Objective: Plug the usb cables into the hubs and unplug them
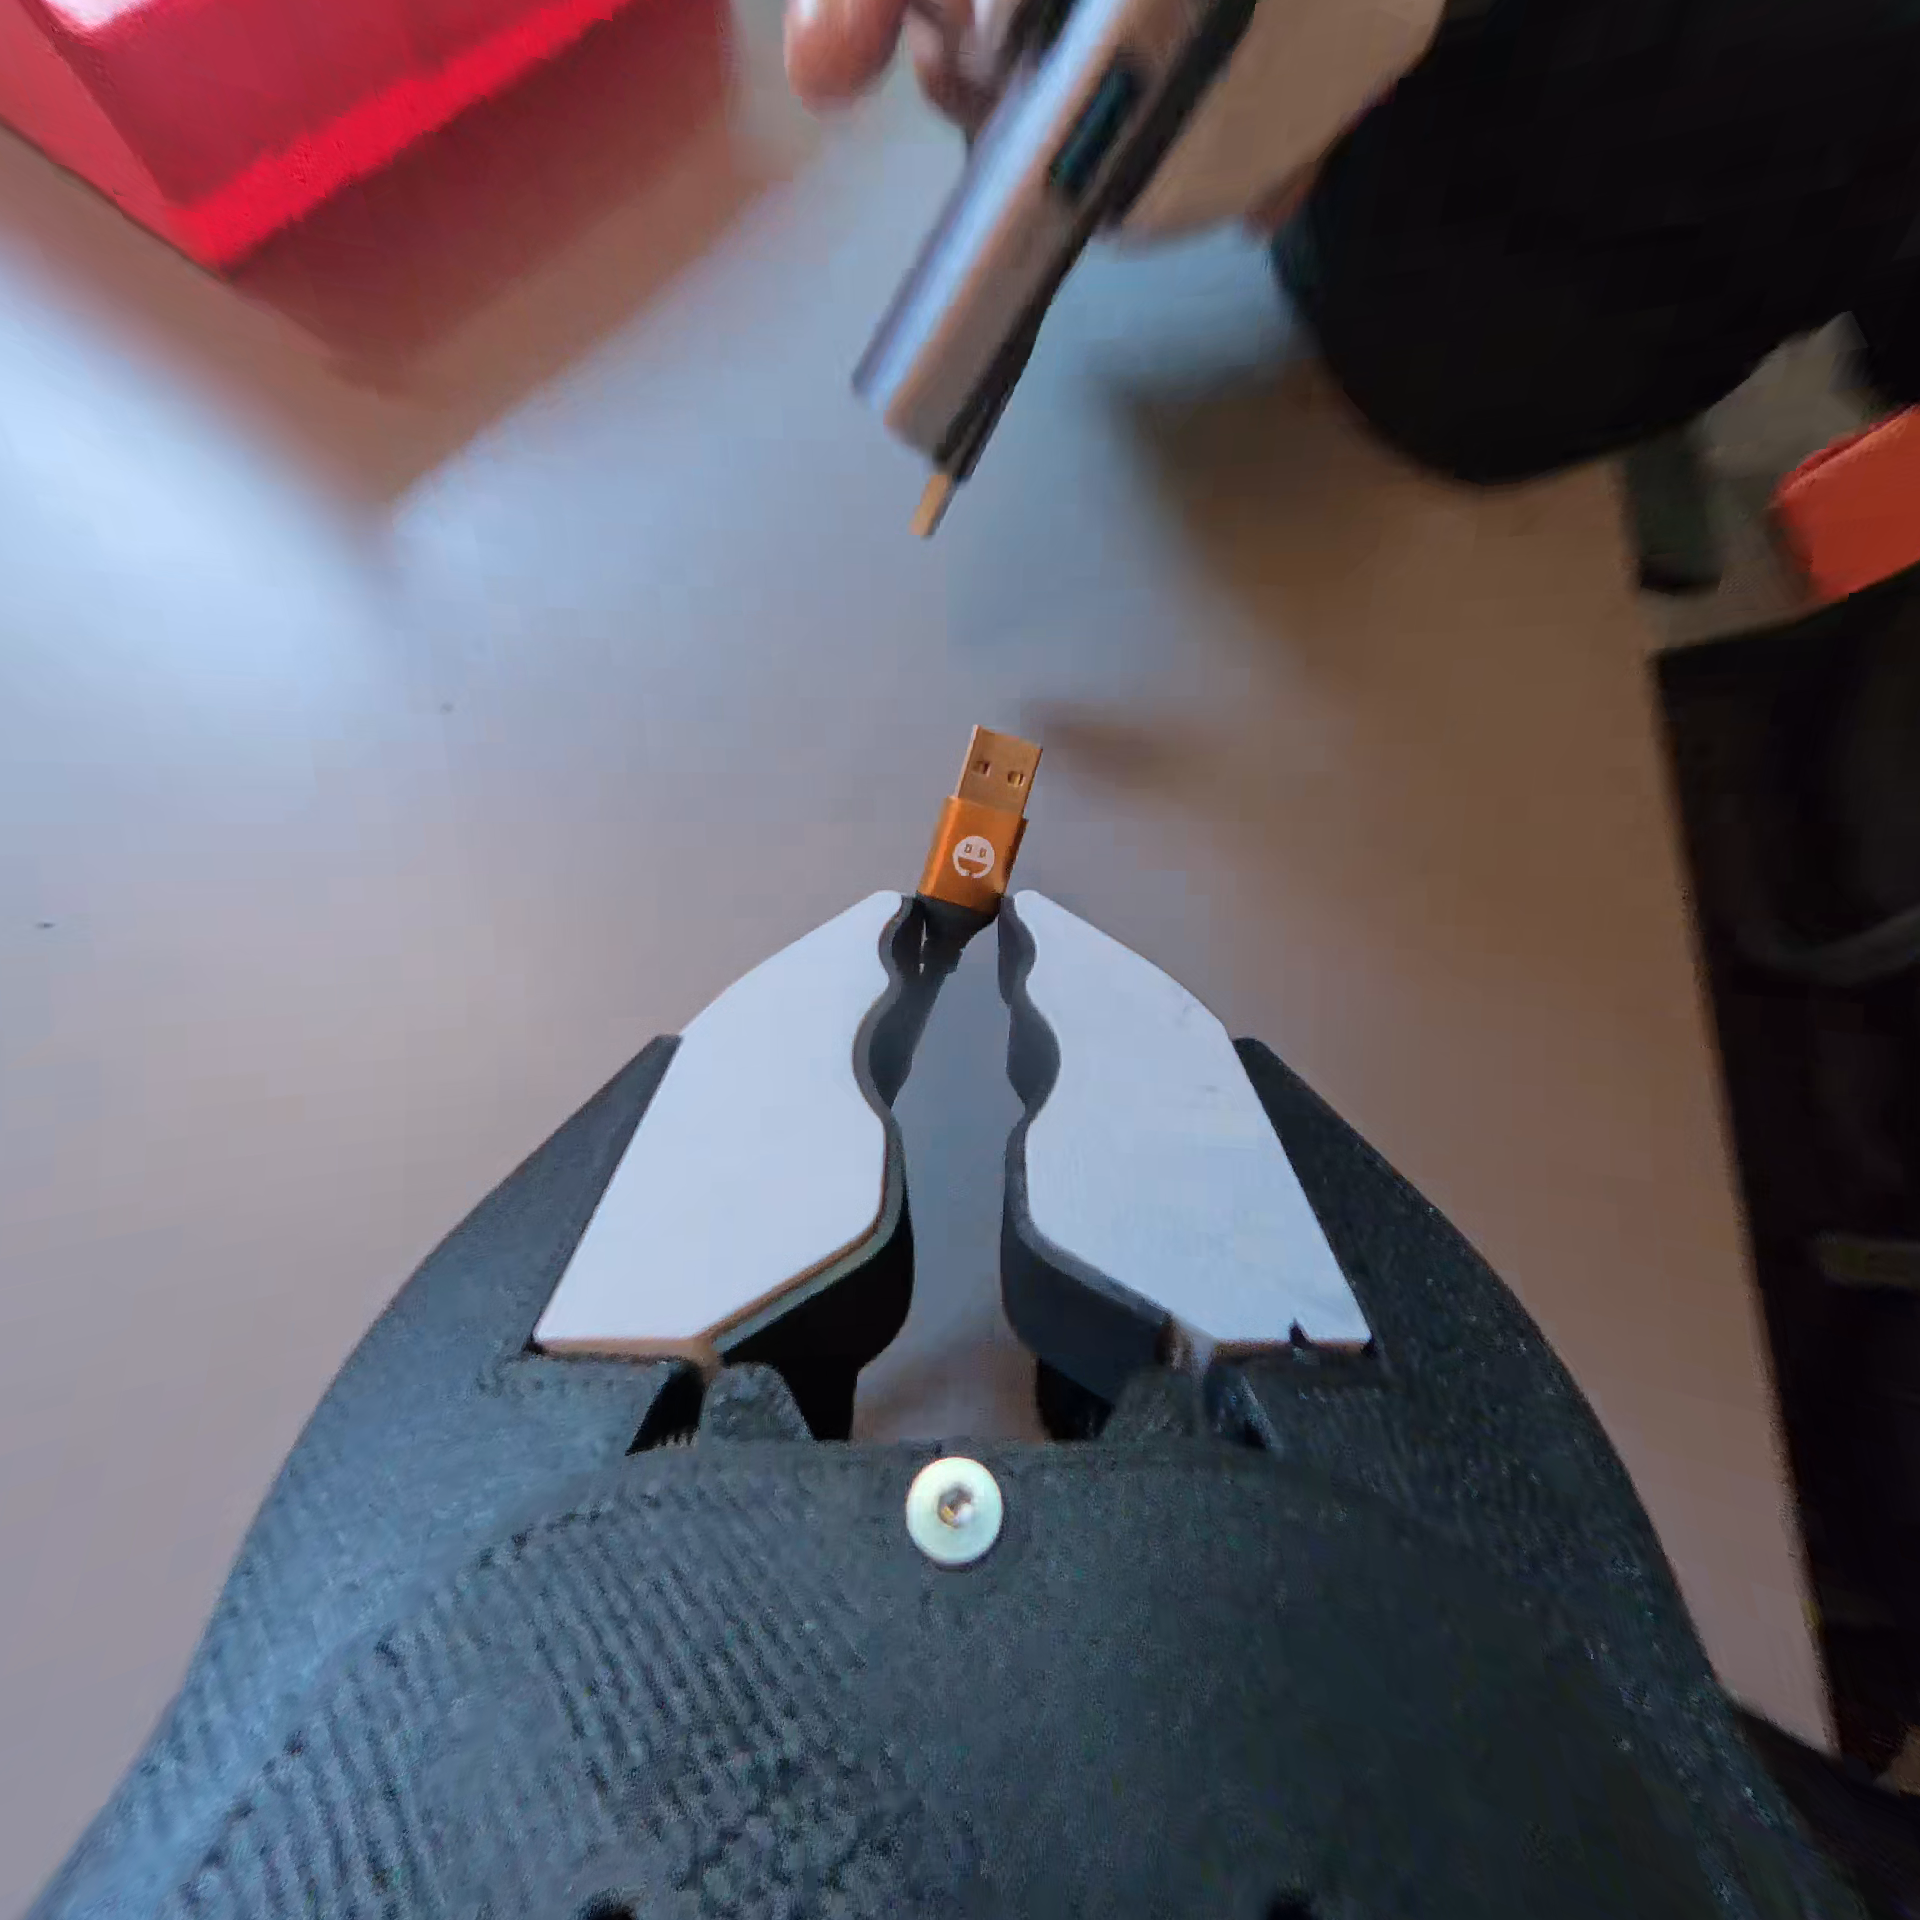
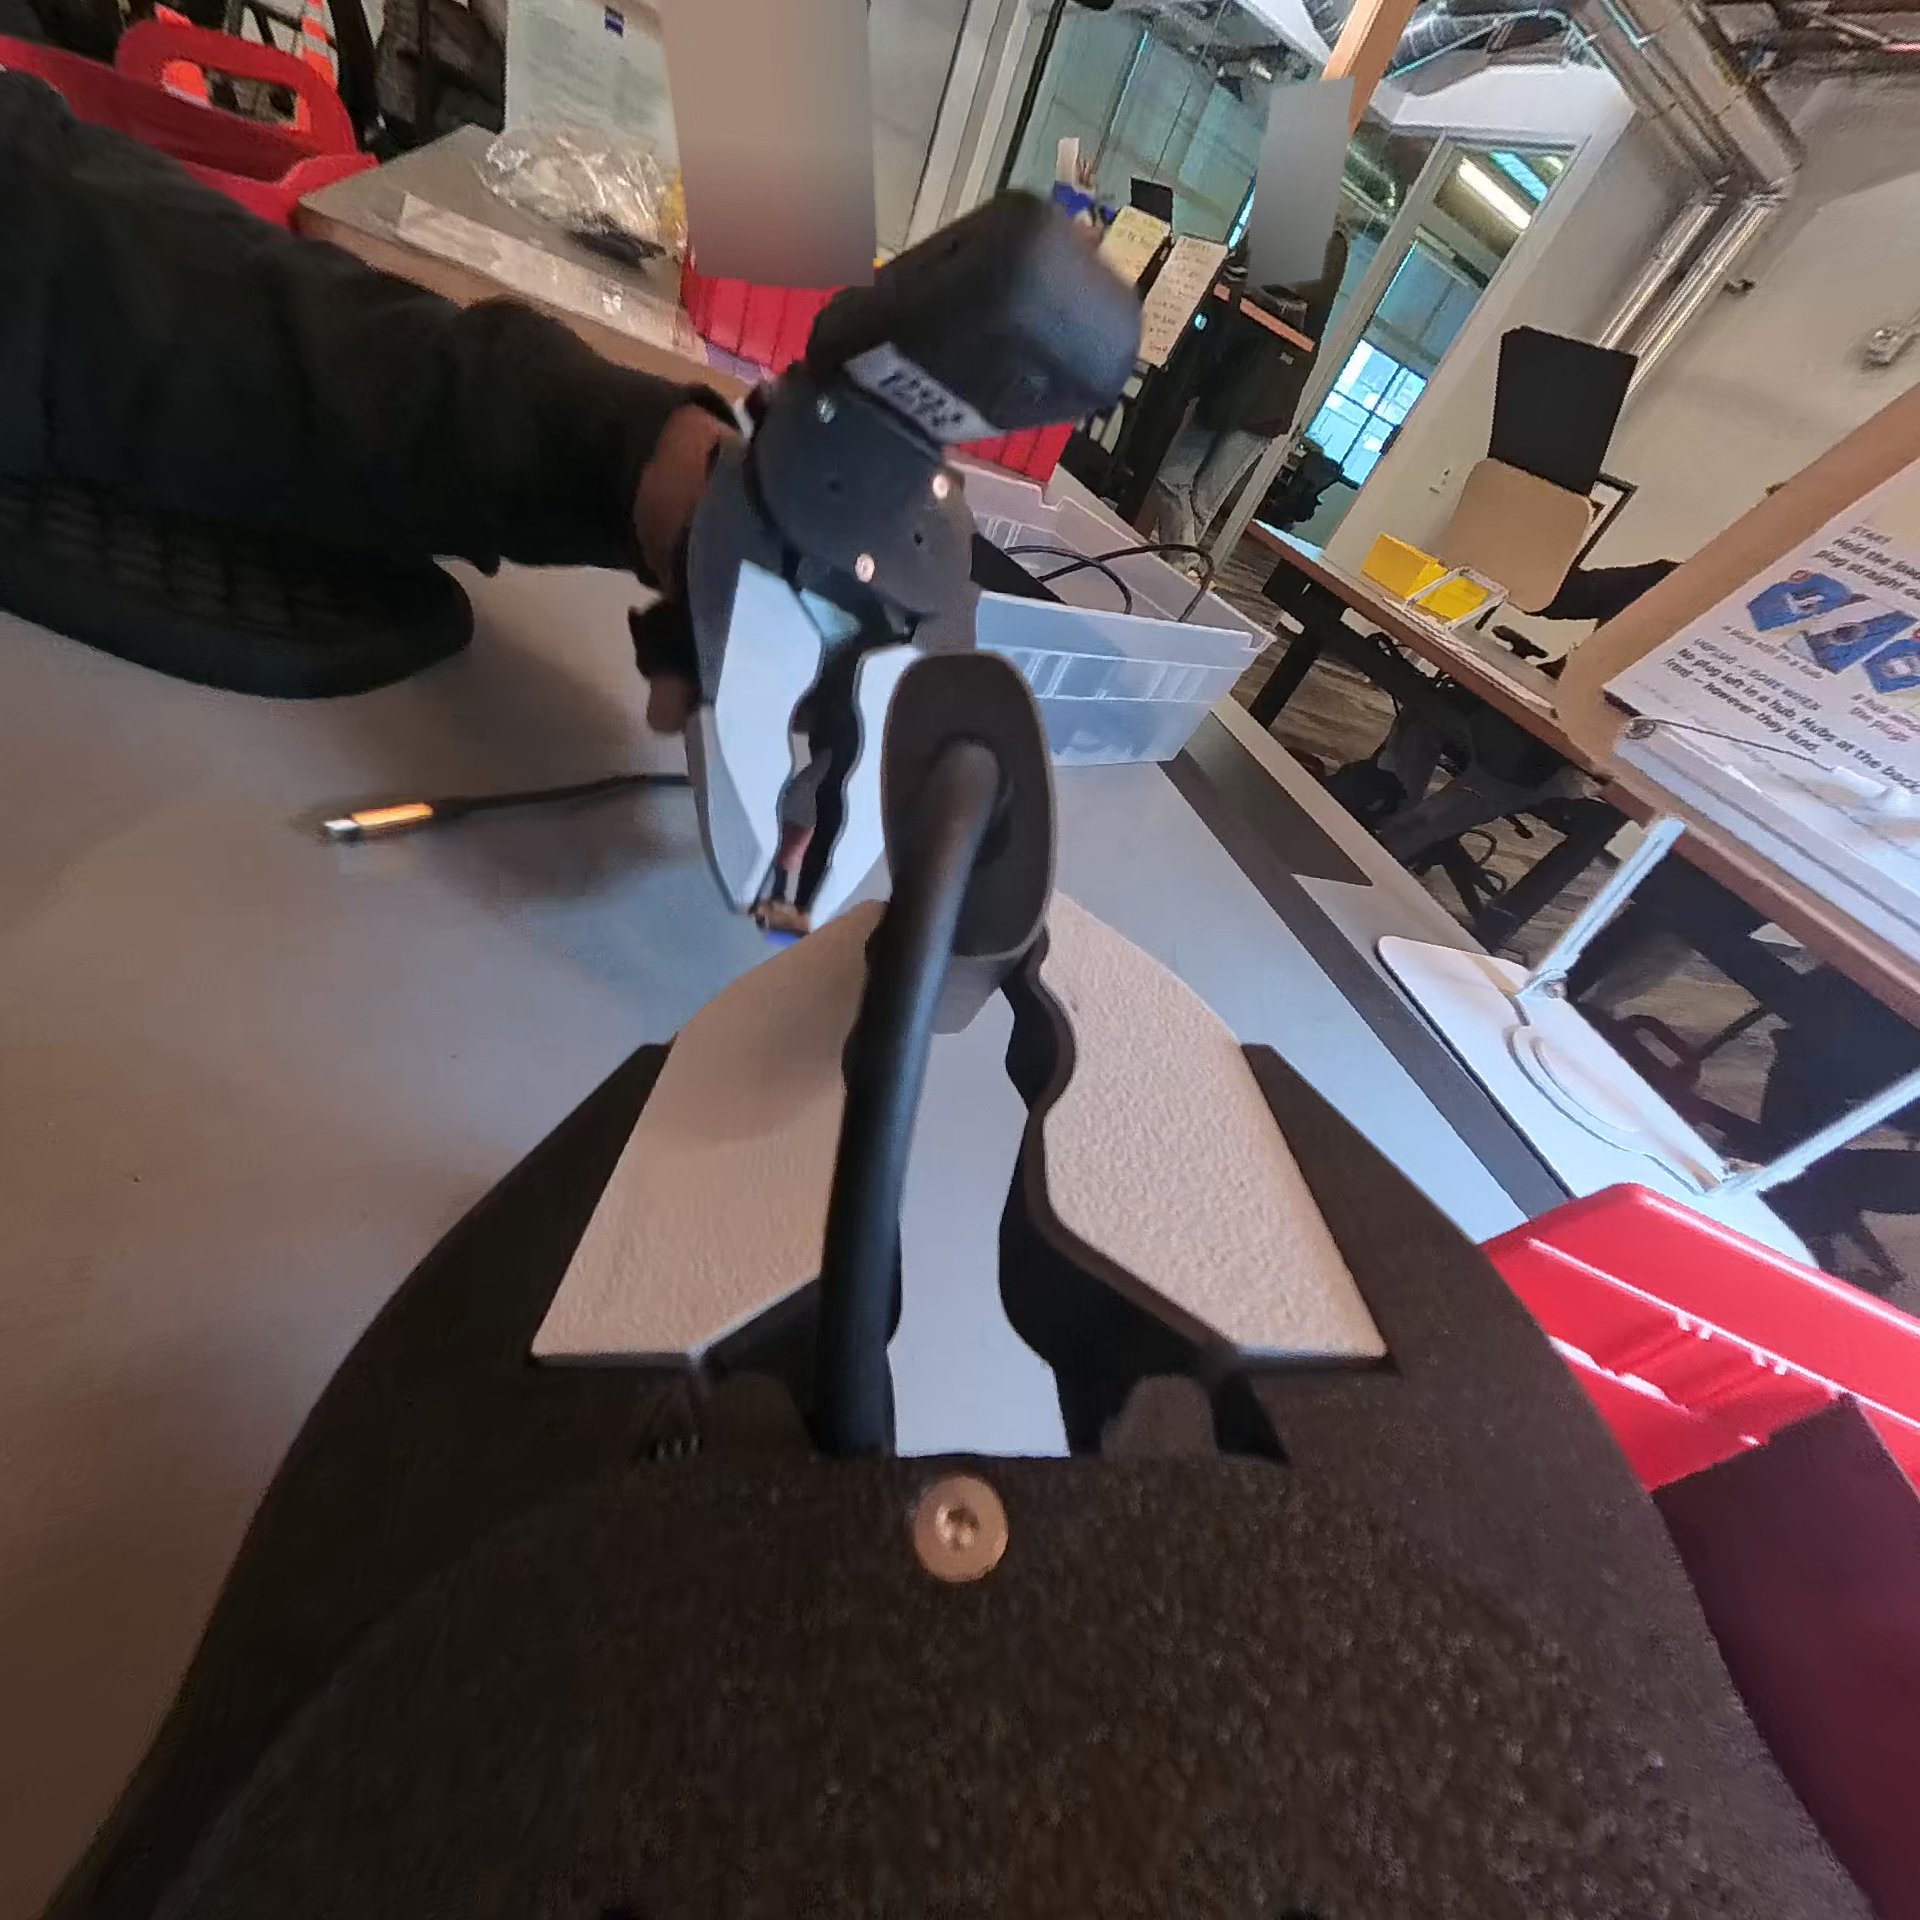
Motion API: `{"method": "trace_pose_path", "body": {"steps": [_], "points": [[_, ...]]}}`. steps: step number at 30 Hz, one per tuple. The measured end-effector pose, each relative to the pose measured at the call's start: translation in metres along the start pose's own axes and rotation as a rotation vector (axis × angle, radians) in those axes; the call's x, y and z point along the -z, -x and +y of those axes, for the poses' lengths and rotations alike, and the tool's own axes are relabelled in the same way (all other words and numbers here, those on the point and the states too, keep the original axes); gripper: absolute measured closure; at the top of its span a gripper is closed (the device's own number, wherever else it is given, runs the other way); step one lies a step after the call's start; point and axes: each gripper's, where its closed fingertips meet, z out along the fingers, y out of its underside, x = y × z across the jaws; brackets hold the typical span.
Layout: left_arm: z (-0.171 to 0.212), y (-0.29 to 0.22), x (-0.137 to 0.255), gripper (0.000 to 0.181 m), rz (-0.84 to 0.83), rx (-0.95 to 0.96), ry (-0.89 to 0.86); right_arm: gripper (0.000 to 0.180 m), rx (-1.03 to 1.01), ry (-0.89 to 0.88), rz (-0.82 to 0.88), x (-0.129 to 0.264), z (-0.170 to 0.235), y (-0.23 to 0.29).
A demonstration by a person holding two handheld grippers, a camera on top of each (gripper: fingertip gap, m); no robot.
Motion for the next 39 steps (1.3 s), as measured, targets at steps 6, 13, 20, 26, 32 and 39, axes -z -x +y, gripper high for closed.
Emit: {"method": "trace_pose_path", "body": {"steps": [6, 13, 20, 26, 32, 39], "points": [[-0.02, -0.015, 0.005, 0.167, 0.158, 0.202, -0.115, 0.162, 0.352, 0.19, 0.037, -0.011, 0.022, 0.013], [-0.006, -0.006, -0.009, 0.167, 0.109, 0.294, -0.031, 0.162, 0.743, 0.333, 0.053, -0.026, 0.041, 0.031], [0.003, -0.01, -0.012, 0.167, 0.125, 0.344, 0.026, 0.162, 0.861, 0.377, 0.044, -0.037, 0.053, 0.039], [0.012, -0.006, -0.013, 0.167, 0.103, 0.363, 0.069, 0.162, 0.9, 0.389, 0.081, -0.041, 0.054, 0.036], [0.016, -0.007, -0.016, 0.167, 0.114, 0.368, 0.087, 0.162, 0.954, 0.409, 0.067, -0.043, 0.058, 0.041], [0.017, -0.006, -0.014, 0.167, 0.117, 0.378, 0.09, 0.162, 0.993, 0.421, 0.07, -0.045, 0.06, 0.042]]}}
